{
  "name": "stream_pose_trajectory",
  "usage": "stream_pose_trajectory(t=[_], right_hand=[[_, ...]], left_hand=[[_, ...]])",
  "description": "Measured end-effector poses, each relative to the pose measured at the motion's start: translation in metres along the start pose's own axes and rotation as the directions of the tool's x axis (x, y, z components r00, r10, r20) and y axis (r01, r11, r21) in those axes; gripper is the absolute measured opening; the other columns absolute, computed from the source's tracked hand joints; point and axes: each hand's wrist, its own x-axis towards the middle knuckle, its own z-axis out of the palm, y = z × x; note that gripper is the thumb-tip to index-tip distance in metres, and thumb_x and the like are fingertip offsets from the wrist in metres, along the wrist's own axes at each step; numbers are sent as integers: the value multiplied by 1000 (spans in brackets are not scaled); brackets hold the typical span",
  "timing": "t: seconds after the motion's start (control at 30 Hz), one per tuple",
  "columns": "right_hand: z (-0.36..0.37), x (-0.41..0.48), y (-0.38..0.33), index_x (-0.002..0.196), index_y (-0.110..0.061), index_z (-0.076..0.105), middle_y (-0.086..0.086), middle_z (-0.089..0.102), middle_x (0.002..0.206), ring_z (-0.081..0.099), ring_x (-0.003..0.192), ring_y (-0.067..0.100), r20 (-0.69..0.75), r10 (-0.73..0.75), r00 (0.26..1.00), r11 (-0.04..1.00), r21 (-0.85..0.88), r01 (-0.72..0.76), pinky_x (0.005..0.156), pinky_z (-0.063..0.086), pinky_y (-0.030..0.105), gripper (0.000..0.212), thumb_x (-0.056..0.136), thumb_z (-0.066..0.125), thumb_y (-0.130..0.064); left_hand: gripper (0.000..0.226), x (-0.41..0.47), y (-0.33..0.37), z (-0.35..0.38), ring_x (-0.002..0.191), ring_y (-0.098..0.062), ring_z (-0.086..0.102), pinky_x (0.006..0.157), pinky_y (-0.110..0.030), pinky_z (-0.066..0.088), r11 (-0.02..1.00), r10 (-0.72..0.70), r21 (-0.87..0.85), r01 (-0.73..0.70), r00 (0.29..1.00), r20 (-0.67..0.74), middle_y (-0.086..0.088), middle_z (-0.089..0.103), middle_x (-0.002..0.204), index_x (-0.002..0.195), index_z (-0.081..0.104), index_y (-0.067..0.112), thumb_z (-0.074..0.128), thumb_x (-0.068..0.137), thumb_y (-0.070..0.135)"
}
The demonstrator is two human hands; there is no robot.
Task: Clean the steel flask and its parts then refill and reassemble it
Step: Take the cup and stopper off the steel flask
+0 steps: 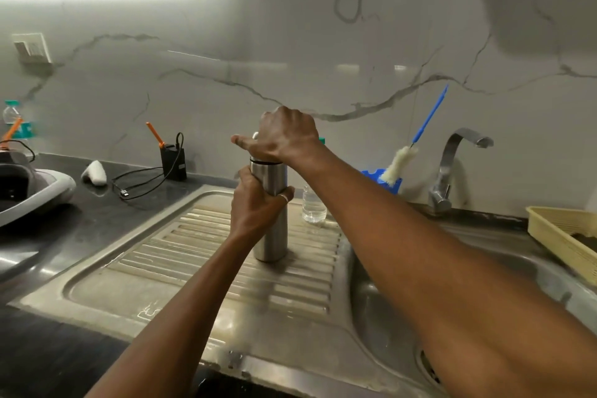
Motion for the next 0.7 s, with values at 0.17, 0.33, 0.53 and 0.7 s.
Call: stream_pose_trajectory(t=[0.17,0.33,0.53,0.7], right_hand=[[-4,1,-15,105,-17,66,4,60,97,57,89,22,30,-2,1000,1000,2,2,74,48,32,67,93,41,-77],[-7,7,-28,117,-15,66,8,59,106,61,101,26,80,-45,996,997,-56,50,81,50,34,71,95,35,-75],[-3,14,-32,93,-19,58,5,54,91,57,87,25,66,-93,994,990,-96,99,79,53,33,59,93,39,-74],[11,21,-24,78,-20,54,1,55,84,56,83,22,47,-122,991,992,-6,123,74,46,33,38,91,46,-55]], left_hand=[[73,0,-7,-17,98,-22,61,82,-37,53,998,21,-52,-19,999,36,-1,61,110,129,41,15,87,76,32],[71,3,-15,-24,94,-22,62,75,-30,49,997,27,-78,-27,1000,-9,1,60,100,128,45,12,87,72,24],[76,7,-20,-26,94,-20,60,78,-32,49,994,47,-92,-51,998,-46,-1,61,107,125,44,16,91,69,37],[67,10,-22,-24,97,-19,62,71,-27,48,986,3,-167,-9,999,-37,2,61,102,123,47,18,88,71,27]])
